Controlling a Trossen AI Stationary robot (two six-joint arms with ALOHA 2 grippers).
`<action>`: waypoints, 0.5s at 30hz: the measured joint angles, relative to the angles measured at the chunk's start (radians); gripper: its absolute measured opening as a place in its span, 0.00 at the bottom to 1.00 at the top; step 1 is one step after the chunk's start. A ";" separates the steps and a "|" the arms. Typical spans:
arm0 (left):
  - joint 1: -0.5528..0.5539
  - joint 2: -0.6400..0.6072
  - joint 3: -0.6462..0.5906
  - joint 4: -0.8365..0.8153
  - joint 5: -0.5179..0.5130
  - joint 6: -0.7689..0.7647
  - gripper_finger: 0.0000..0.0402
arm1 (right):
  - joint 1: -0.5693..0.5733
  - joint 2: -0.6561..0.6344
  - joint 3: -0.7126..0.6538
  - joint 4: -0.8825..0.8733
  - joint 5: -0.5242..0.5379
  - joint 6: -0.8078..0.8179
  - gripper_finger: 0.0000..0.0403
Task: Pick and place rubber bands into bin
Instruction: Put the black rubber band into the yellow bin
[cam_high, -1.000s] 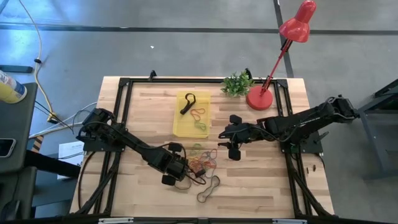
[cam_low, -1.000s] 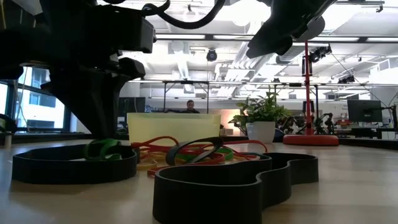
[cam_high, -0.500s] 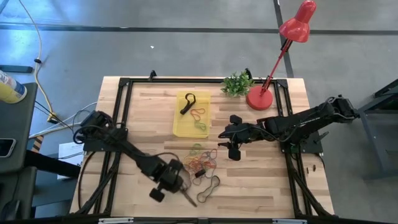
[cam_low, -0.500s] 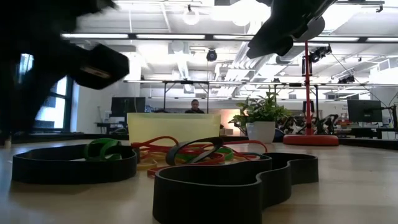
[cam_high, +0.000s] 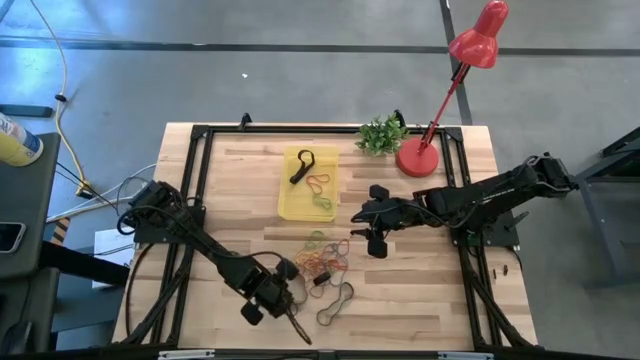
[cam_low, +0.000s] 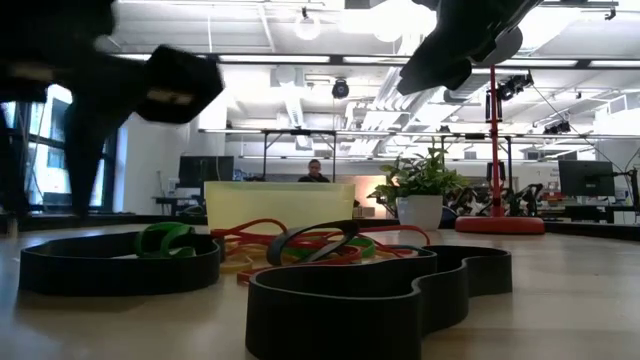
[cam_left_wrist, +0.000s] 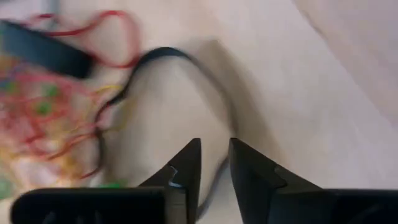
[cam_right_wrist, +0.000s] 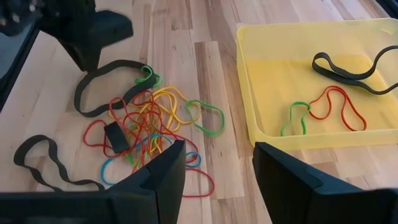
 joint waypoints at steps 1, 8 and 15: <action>0.000 0.001 -0.001 -0.012 0.004 0.015 0.22 | 0.000 0.000 0.000 -0.001 0.000 0.004 0.44; 0.013 -0.002 0.000 -0.027 -0.015 0.070 0.34 | 0.000 0.000 0.000 0.000 0.003 0.020 0.44; 0.050 0.047 0.000 0.011 0.071 0.158 0.35 | -0.008 0.000 0.000 0.003 0.004 0.022 0.44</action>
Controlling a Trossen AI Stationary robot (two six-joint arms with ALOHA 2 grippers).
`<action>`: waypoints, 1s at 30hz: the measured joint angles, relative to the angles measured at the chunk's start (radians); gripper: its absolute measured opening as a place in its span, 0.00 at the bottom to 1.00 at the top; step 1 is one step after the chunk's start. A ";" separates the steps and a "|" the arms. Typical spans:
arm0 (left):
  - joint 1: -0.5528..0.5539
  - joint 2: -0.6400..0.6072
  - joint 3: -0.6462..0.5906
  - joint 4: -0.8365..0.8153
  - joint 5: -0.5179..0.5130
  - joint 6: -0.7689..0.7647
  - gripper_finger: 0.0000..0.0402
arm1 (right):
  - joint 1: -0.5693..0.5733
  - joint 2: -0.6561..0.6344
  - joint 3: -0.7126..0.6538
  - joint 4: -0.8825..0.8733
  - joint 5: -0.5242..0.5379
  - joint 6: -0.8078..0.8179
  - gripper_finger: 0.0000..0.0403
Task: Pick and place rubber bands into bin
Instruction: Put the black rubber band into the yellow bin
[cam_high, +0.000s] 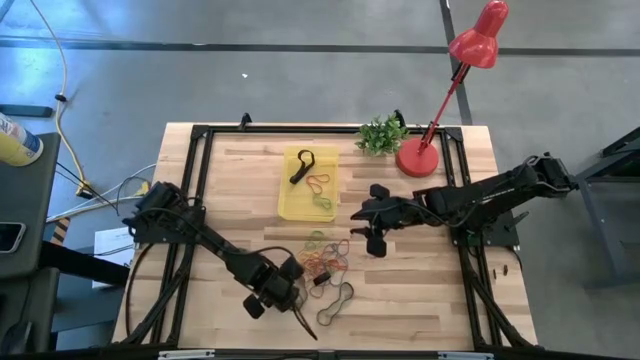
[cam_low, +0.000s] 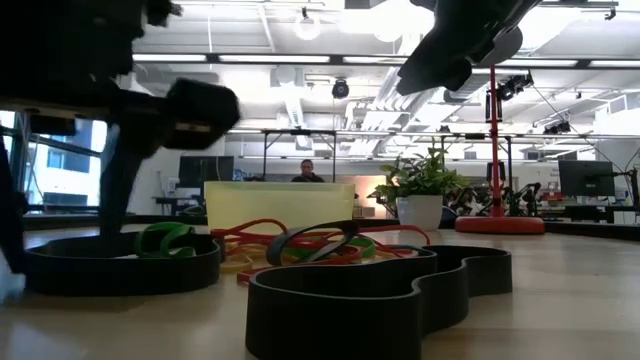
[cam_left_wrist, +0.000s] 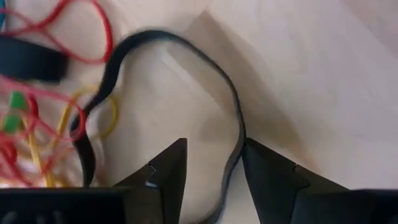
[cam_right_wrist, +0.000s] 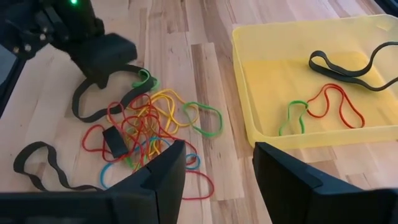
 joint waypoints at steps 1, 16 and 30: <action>0.005 0.001 0.000 -0.009 0.001 0.003 0.35 | -0.003 0.000 0.000 -0.001 -0.001 0.000 0.44; 0.037 0.001 0.000 -0.025 0.048 0.065 0.02 | -0.006 0.000 0.000 -0.003 -0.004 -0.007 0.44; 0.043 -0.114 0.128 -0.249 -0.044 0.028 0.00 | -0.018 0.000 0.000 -0.004 -0.005 -0.042 0.44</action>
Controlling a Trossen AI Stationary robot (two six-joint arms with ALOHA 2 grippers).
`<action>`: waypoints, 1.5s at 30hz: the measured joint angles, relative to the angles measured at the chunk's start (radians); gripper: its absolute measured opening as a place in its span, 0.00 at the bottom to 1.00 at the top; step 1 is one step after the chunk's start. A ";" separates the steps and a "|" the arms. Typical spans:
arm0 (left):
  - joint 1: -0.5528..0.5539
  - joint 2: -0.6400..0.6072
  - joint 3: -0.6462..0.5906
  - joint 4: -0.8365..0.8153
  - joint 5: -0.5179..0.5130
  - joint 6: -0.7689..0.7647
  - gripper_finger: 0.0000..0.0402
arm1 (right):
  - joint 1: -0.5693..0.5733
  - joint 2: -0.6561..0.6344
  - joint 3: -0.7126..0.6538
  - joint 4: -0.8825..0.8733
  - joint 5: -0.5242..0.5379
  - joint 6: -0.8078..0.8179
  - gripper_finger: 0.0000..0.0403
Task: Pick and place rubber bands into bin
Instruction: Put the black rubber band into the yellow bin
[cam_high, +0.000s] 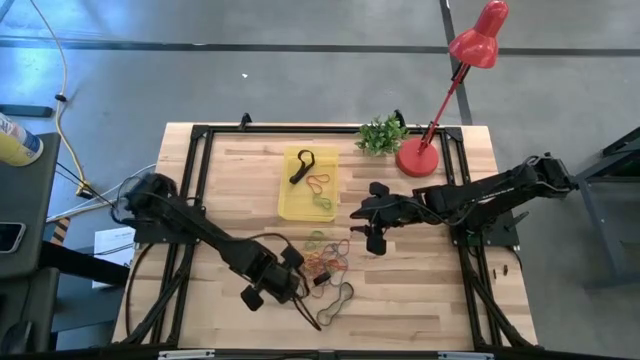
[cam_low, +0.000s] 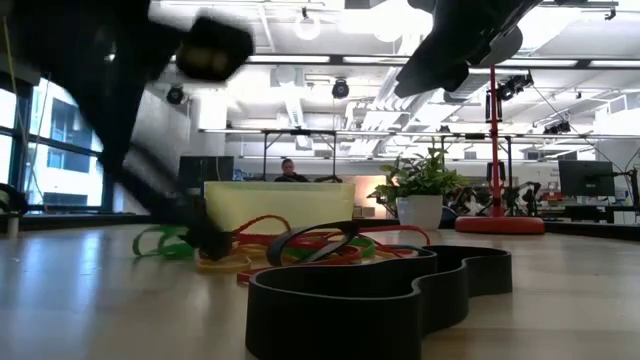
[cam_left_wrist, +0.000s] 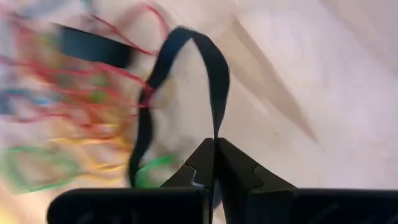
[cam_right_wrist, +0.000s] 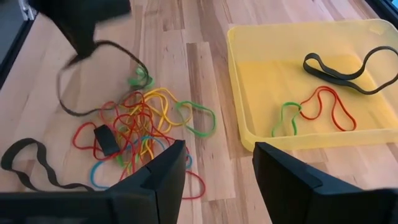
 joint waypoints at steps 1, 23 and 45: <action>0.000 -0.015 0.023 -0.017 -0.024 0.001 0.00 | 0.000 0.000 0.000 -0.001 0.000 -0.001 0.44; 0.389 -0.168 0.274 -0.131 -0.389 0.324 0.00 | 0.000 0.000 0.000 0.016 0.012 0.062 0.44; 0.732 -0.166 -0.033 0.136 -0.086 0.400 0.03 | 0.002 0.000 0.000 0.020 0.058 0.217 0.44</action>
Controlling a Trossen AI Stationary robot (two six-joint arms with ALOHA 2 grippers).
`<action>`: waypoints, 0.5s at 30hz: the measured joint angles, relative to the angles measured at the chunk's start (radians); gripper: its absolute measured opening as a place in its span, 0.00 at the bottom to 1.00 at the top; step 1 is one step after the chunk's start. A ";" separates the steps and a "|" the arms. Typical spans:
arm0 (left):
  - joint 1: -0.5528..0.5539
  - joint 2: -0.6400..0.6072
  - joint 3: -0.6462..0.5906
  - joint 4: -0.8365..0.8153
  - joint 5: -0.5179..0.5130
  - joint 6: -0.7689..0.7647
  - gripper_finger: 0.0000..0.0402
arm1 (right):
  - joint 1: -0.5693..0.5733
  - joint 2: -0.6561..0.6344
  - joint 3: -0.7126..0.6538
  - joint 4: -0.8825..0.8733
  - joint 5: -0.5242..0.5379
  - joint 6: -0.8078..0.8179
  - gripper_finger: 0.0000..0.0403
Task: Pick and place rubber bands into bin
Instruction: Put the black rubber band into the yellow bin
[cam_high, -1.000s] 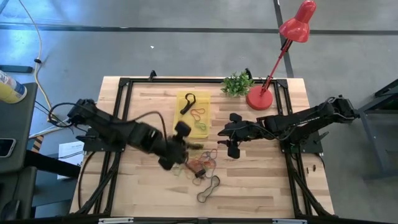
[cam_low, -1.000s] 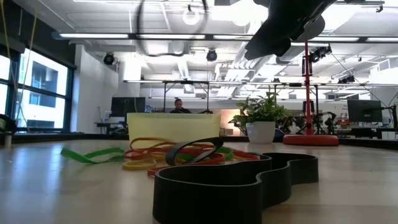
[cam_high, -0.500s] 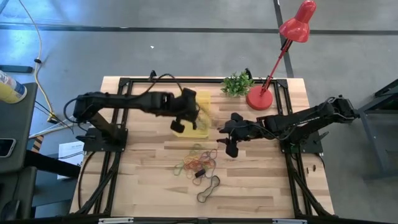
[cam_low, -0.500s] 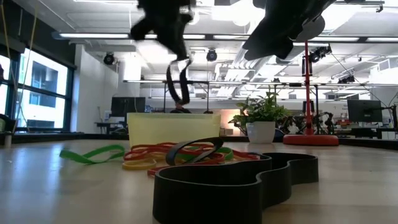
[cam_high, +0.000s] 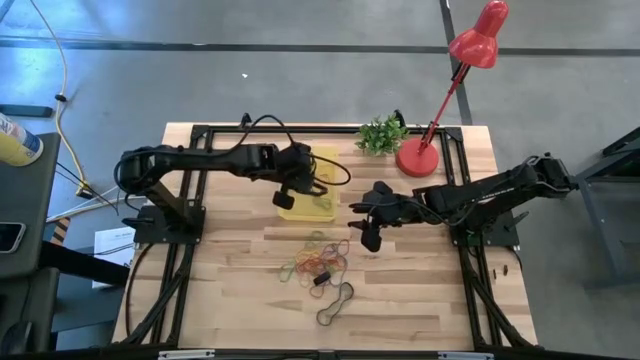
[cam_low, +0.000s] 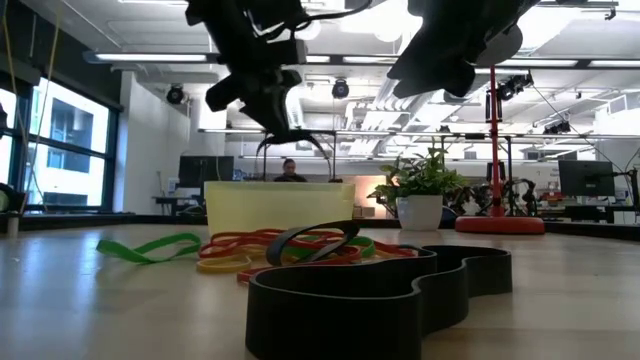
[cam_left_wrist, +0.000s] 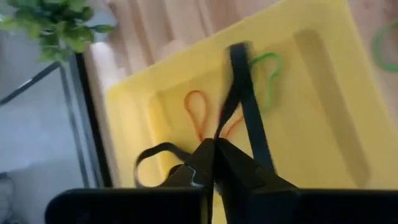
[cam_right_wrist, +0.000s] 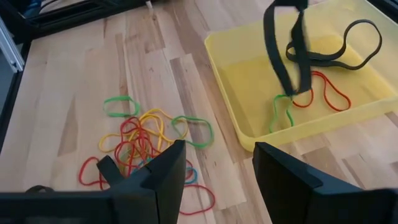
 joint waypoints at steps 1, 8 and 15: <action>0.000 0.000 -0.005 -0.001 0.011 0.000 0.04 | 0.000 0.000 0.000 0.000 0.000 0.002 0.44; 0.000 0.000 -0.006 0.003 0.013 -0.005 0.26 | 0.000 0.000 0.000 0.000 -0.002 0.027 0.44; -0.013 -0.030 0.006 -0.076 0.139 -0.028 0.46 | 0.060 0.000 0.000 0.001 -0.221 0.090 0.44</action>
